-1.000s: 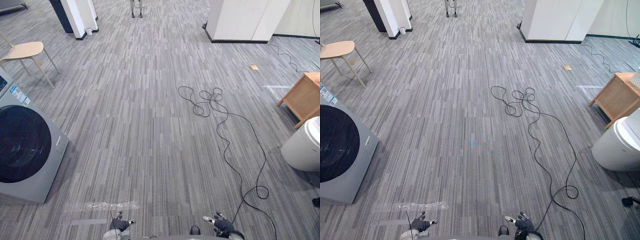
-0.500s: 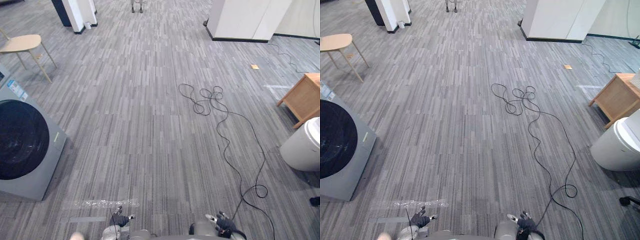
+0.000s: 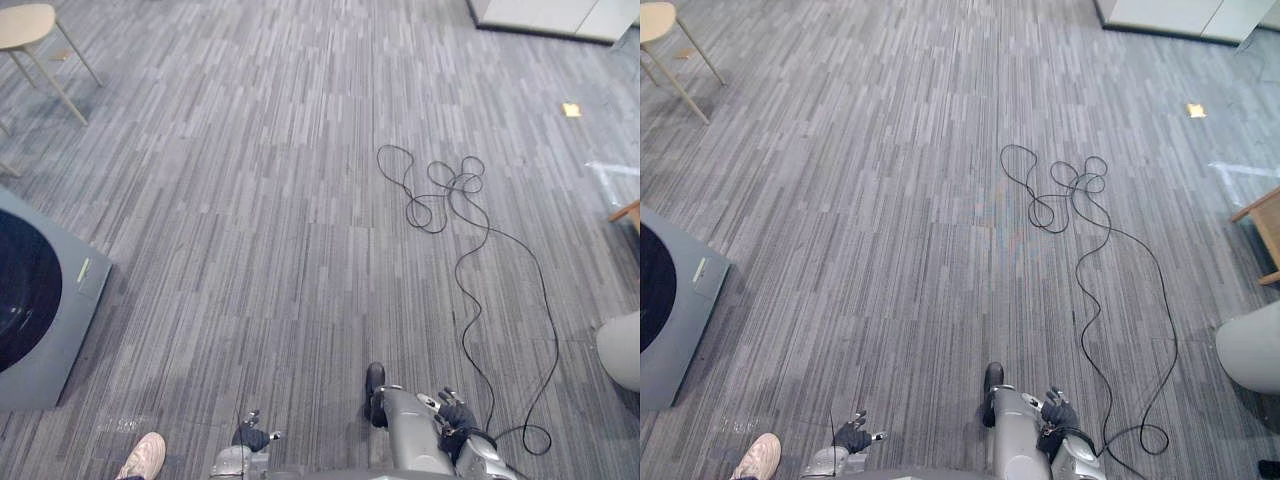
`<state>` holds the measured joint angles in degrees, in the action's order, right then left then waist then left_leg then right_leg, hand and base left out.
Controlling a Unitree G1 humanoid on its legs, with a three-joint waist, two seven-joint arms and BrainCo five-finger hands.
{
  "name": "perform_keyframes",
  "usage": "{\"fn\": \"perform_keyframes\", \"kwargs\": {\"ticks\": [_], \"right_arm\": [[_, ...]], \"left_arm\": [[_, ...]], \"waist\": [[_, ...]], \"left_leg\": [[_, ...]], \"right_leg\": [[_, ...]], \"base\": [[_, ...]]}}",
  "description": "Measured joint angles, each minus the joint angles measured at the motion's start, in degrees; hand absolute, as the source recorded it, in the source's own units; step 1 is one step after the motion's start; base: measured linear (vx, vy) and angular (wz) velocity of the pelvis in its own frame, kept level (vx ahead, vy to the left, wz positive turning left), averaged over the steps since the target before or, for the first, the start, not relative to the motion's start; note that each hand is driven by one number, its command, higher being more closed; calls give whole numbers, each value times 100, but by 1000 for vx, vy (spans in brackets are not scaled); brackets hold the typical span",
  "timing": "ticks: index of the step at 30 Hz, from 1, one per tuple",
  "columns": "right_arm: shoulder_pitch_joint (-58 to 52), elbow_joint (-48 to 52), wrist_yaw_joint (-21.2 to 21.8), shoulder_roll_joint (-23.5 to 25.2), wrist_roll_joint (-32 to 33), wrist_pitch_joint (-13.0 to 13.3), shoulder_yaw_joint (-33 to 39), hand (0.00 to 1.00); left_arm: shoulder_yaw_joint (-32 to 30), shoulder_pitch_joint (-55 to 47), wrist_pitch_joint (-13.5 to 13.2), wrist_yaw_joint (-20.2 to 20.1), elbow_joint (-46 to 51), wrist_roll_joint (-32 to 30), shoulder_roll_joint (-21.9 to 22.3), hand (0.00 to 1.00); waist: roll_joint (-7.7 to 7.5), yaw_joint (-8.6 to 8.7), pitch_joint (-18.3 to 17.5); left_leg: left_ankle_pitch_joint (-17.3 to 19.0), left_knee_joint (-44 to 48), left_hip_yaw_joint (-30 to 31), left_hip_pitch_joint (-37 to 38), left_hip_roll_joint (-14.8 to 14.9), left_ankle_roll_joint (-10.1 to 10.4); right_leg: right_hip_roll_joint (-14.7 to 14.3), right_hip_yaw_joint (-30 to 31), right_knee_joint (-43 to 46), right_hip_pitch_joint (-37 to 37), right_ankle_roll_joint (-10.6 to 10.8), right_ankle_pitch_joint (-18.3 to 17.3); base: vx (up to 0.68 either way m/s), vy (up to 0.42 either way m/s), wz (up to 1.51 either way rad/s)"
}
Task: Organize washtable
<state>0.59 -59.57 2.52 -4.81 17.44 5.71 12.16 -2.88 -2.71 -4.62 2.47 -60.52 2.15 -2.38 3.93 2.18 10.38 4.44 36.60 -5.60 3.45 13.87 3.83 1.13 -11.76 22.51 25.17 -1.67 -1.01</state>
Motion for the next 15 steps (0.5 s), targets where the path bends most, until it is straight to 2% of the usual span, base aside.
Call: {"fn": "perform_keyframes", "kwargs": {"ticks": [1,2,3,5,6,7,8,9,10,11,12,13,14,15], "right_arm": [[-34,-55,-17,-20,-10,-28,-149,0],[-52,-94,-16,-39,-39,-49,-163,0],[-75,-184,-20,-30,-124,-88,-210,0],[-201,-206,-29,-25,-244,-114,-270,0],[-201,-206,-29,-23,-247,-119,-271,0],[-177,-205,-12,-30,-319,-134,-274,0],[-129,-208,11,-39,-460,-168,-276,0],[-102,-213,14,-38,-495,-184,-290,0],[-91,-209,29,-58,-612,-190,-389,0],[-88,-212,96,-81,-747,-199,-470,0],[-100,-236,127,-87,-816,-205,-533,0],[-52,-334,142,-71,-981,-218,-663,0],[48,-376,170,-19,-1139,-215,-752,0],[103,-419,183,17,-1204,-213,-785,0]], "left_arm": [[4,-5,29,24,35,-2,29,0],[15,1,30,46,49,-29,35,0],[22,1,32,83,184,-74,12,0],[126,1,-6,129,566,-71,-12,0],[143,1,-24,126,641,-71,-13,0],[264,17,-51,118,834,-69,-14,0],[360,54,-99,70,968,-72,-16,0],[396,75,-99,43,1042,-72,-19,0],[535,106,-105,20,1067,-86,-16,0],[691,118,-105,15,1068,-211,7,0],[773,81,-103,13,1050,-289,0,0],[872,168,-94,-1,1016,-436,-3,0],[947,299,-101,8,1024,-590,-1,0],[976,345,-102,5,1010,-714,-23,0]], "waist": [[54,-38,25],[63,-40,44],[59,-52,82],[-103,-163,160],[-105,-166,161],[-150,-199,184],[-152,-311,189],[-162,-347,195],[-142,-414,182],[-21,-497,127],[49,-533,93],[23,-606,68],[13,-609,50],[-6,-628,54]], "left_leg": [[-828,852,-58,-271,195,11],[-618,1368,-139,-434,334,-99],[-73,2187,-296,-686,494,-211],[608,2668,-516,-1329,461,-217],[683,2649,-542,-1451,419,-203],[903,2359,-615,-1953,226,-170],[982,1780,-695,-2414,-19,-151],[976,1350,-725,-2589,-170,-144],[836,235,-720,-2805,-500,16],[484,-1255,-624,-2838,-658,302],[-145,-1724,-517,-2839,-685,144],[-468,-1519,-503,-2779,-728,-336],[-164,-1125,-452,-2942,-667,-352],[-88,-946,-448,-2964,-634,-510]], "right_leg": [[-172,100,-424,-561,-74,-74],[-274,164,-622,-859,-95,-86],[-372,306,-967,-1512,-182,-143],[-341,566,-1483,-2564,-280,-208],[-316,596,-1535,-2672,-302,-223],[-211,719,-1677,-2957,-380,-279],[-74,851,-1719,-3129,-340,-371],[17,896,-1746,-3233,-270,-470],[180,928,-1790,-3478,-140,-754],[210,1002,-1911,-3758,-62,-1077],[197,1069,-2042,-3930,-12,-1188],[257,1244,-2238,-4185,15,-1204],[218,1341,-2176,-4130,57,-879],[219,1433,-2034,-4095,199,-766]], "base": [[833,-336,-48],[977,-366,-61],[608,-210,-46],[700,-176,-43],[764,-74,-35],[573,43,-44],[573,43,-57],[541,133,-72],[443,141,-77],[712,249,-75],[657,258,-70],[751,325,-38],[595,283,-27],[561,312,-2]]}}
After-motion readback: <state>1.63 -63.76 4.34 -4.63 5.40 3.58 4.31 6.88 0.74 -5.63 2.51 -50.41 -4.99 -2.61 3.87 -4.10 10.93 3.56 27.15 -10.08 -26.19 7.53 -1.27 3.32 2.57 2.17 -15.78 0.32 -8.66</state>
